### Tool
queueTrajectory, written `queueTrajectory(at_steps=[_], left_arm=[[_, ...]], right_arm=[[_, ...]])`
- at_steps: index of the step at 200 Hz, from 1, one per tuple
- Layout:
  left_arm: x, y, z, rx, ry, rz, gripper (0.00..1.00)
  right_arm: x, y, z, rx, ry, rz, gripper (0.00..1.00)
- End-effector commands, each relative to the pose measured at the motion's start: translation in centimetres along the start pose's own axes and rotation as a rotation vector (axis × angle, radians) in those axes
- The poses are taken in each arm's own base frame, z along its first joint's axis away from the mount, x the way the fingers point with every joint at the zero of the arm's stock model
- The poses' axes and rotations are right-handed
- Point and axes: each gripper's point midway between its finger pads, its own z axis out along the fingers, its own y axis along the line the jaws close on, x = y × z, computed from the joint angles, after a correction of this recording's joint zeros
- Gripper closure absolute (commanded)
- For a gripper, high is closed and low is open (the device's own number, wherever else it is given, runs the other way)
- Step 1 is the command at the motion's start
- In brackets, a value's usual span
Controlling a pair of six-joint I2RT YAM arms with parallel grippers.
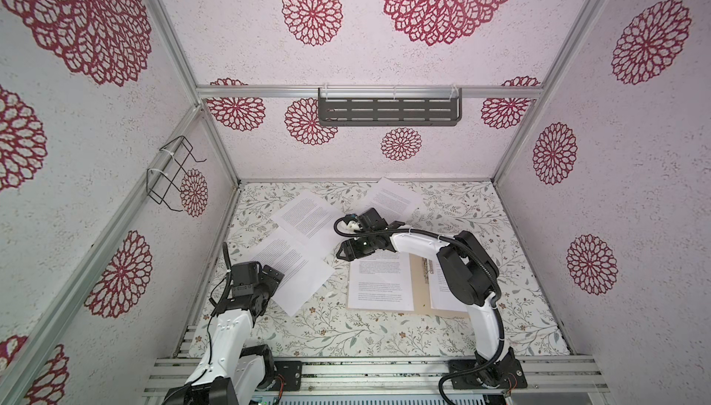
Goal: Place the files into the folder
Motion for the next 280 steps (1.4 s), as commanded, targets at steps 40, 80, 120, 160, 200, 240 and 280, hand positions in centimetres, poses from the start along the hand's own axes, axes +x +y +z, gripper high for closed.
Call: queueTrajectory(at_steps=[40,80,120,160,200,240,280], left_arm=[[0.0,-0.5,2.1,0.041,0.014,0.009,0.03],[0.5,-0.9,3.3,0.058,0.059,0.039,0.03],[1.7,-2.6,4.9,0.109,0.130,0.080,0.02],[3.3,-4.1,6.4,0.099,0.181,0.153,0.02],[3.2,-5.1,6.9,0.130,0.183,0.139,0.00],[3.7,-4.9,7.8,0.103,0.204,0.178,0.01],[4.5,-5.3,8.8,0.092,0.234,0.217,0.03]], right_arm=[[-0.1,1.4,2.7,-0.059,0.064,-0.013,0.40],[1.5,1.2,4.4,-0.015,0.132,0.003,0.40],[2.0,1.0,5.4,-0.007,0.147,0.035,0.39],[0.8,0.2,5.3,-0.015,0.112,0.083,0.37],[-1.2,0.8,3.3,-0.127,0.038,0.130,0.37],[-3.0,2.6,1.7,-0.266,-0.016,0.068,0.31],[-4.7,2.4,2.1,-0.259,-0.064,-0.041,0.32]])
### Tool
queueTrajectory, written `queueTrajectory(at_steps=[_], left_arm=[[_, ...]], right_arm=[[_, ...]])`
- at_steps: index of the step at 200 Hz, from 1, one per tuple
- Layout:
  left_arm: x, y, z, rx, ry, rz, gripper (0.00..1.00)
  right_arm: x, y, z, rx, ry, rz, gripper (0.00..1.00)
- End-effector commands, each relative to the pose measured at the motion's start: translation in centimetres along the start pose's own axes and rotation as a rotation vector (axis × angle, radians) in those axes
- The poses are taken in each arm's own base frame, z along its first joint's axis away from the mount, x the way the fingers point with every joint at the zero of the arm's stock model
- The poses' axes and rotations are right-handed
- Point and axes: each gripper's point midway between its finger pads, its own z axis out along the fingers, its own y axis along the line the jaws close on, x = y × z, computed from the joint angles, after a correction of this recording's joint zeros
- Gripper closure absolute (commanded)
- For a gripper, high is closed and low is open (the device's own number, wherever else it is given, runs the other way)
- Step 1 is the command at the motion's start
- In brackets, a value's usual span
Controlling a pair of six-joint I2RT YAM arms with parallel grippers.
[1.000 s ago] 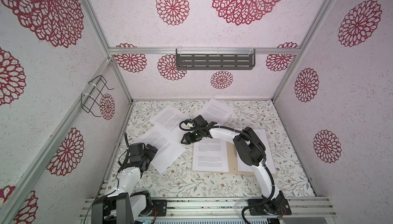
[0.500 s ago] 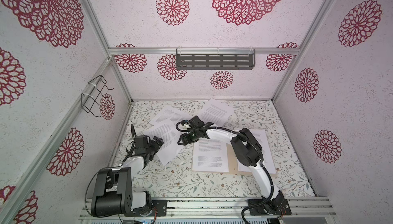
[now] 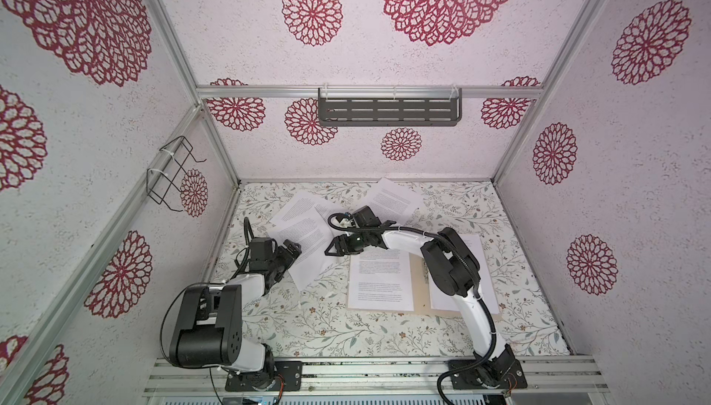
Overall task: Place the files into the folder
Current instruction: 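Pinch the loose printed sheet with both grippers and lift it upright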
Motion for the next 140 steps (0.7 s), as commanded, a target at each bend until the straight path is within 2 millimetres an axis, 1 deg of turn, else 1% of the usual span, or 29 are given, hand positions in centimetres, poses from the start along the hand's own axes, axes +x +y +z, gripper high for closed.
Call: queueTrajectory(at_steps=[1,24,44,54,71,86,118,140], left_arm=[[4.0,4.2,0.8,-0.146,0.132,-0.018,0.03],[4.2,4.3,1.2,-0.160,0.140,0.005,0.04],[4.3,4.5,1.5,-0.179,0.154,0.022,0.04],[4.4,4.7,1.6,-0.187,0.154,0.029,0.04],[4.4,5.1,1.7,-0.203,0.154,0.039,0.05],[4.6,5.2,1.8,-0.209,0.159,0.047,0.05],[4.9,5.2,1.8,-0.230,0.170,0.086,0.05],[4.9,5.2,1.8,-0.250,0.168,0.116,0.06]], right_arm=[[-2.1,1.3,-0.4,-0.037,-0.041,-0.109,0.32],[-2.9,1.1,-0.6,-0.050,-0.055,-0.151,0.32],[-3.4,2.8,-1.5,-0.110,-0.073,-0.192,0.32],[-3.6,3.9,-2.1,-0.137,-0.084,-0.216,0.31],[-3.8,5.1,-3.2,-0.187,-0.105,-0.245,0.31],[-4.1,4.8,-3.8,-0.184,-0.118,-0.260,0.29],[-6.0,3.7,-5.0,-0.210,-0.177,-0.242,0.29],[-6.8,4.2,-5.9,-0.240,-0.193,-0.259,0.29]])
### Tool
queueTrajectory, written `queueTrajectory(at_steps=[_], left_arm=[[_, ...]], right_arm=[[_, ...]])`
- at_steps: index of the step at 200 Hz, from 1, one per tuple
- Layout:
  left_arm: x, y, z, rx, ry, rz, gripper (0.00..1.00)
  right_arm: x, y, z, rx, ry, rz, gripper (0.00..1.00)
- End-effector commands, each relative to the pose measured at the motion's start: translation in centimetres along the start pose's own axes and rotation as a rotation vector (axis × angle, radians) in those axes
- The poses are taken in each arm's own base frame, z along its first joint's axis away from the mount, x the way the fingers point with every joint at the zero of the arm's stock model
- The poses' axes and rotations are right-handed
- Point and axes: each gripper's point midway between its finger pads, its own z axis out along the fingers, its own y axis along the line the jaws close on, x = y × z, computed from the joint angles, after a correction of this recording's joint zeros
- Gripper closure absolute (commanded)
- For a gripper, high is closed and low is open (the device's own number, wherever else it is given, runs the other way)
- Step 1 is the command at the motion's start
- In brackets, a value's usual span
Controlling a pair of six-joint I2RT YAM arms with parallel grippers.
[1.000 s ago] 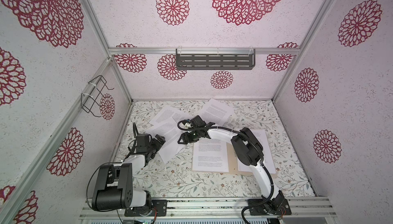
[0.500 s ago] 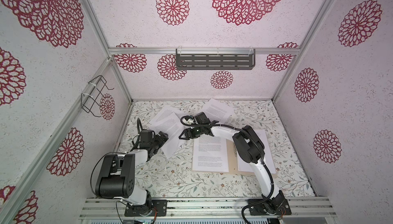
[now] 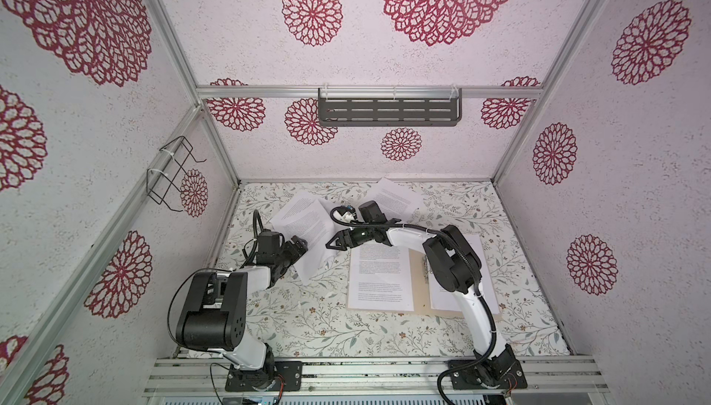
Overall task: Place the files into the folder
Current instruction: 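Pinch the loose printed sheet with both grippers and lift it upright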
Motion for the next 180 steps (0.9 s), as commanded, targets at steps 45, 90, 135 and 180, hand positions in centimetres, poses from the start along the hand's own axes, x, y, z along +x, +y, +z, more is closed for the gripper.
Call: queueTrajectory(at_steps=[45,90,135,180], left_arm=[[5.6,5.7,0.4,-0.236,0.177,0.008,0.06],[5.4,5.5,0.2,-0.239,0.172,0.028,0.06],[5.4,5.4,-0.3,-0.232,0.167,0.041,0.06],[5.4,5.1,-0.4,-0.218,0.162,0.031,0.06]], right_arm=[[-4.8,4.4,-2.2,-0.131,-0.075,-0.079,0.29],[-3.0,5.7,-3.3,-0.083,-0.033,-0.034,0.35],[-2.3,2.6,-3.5,0.089,-0.032,0.011,0.47],[-2.6,-0.1,-3.3,0.190,-0.066,0.132,0.64]])
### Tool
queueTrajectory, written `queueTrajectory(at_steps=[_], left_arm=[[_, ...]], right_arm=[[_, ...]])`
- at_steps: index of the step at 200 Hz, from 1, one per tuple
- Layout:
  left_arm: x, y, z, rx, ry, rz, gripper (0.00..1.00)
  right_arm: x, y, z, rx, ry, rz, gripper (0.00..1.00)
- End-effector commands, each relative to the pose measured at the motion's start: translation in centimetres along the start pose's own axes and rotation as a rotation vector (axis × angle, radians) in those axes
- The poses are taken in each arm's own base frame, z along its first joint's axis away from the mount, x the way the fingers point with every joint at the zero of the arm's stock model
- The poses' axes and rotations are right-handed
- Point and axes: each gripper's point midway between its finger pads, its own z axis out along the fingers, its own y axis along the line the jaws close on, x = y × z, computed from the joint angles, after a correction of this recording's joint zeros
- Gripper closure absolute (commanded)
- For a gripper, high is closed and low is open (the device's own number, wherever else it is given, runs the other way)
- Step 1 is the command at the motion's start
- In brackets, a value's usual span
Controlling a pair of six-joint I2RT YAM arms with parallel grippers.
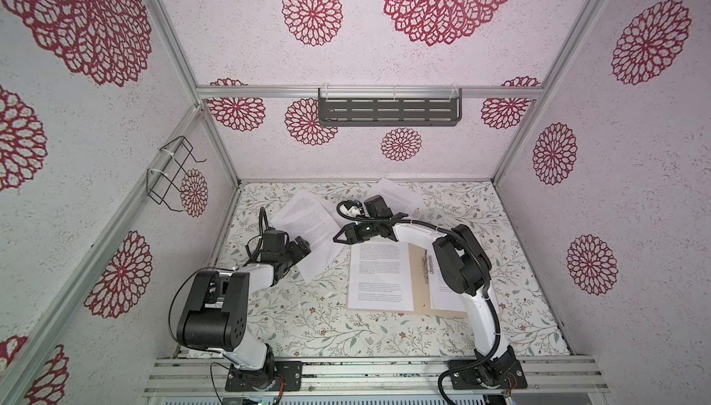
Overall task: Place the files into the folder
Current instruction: 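Pinch the loose printed sheet with both grippers and lift it upright, then carry the sheet to the folder with the right gripper while the left releases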
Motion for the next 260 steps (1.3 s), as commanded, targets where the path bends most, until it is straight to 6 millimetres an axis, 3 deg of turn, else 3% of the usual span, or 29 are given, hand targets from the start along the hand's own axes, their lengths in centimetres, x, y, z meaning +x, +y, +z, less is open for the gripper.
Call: queueTrajectory(at_steps=[1,54,93,116,153,179,201,228,260], left_arm=[[5.3,4.7,-0.2,-0.161,0.170,-0.042,0.06],[5.1,4.0,-0.4,-0.136,0.166,-0.049,0.06],[3.3,1.0,-2.1,-0.043,0.130,-0.059,0.02],[0.7,-2.2,-4.9,0.042,0.069,-0.045,0.03],[-3.3,-6.2,-12.0,0.097,-0.055,0.046,0.03],[-4.0,-9.1,-15.8,0.175,-0.043,0.184,0.03],[-3.3,-12.1,-18.1,0.295,0.008,0.260,0.03],[-2.8,-14.2,-20.1,0.368,-0.004,0.322,0.03],[-1.7,-15.8,-20.8,0.424,0.010,0.383,0.03]], right_arm=[[-2.0,0.0,-1.0,0.057,-0.063,0.034,0.65],[-1.7,-1.1,-1.6,0.121,-0.083,0.111,0.81],[-2.2,-0.8,-2.9,0.155,-0.130,0.132,0.93],[-3.0,0.0,-4.1,0.169,-0.168,0.141,1.00],[-5.0,2.4,-6.9,0.152,-0.235,0.148,1.00],[-6.0,3.9,-10.3,0.170,-0.281,0.138,1.00],[-5.6,3.4,-14.1,0.222,-0.311,0.156,1.00],[-2.6,0.6,-20.4,0.329,-0.339,0.225,1.00],[3.8,-4.1,-29.3,0.507,-0.377,0.354,1.00]])
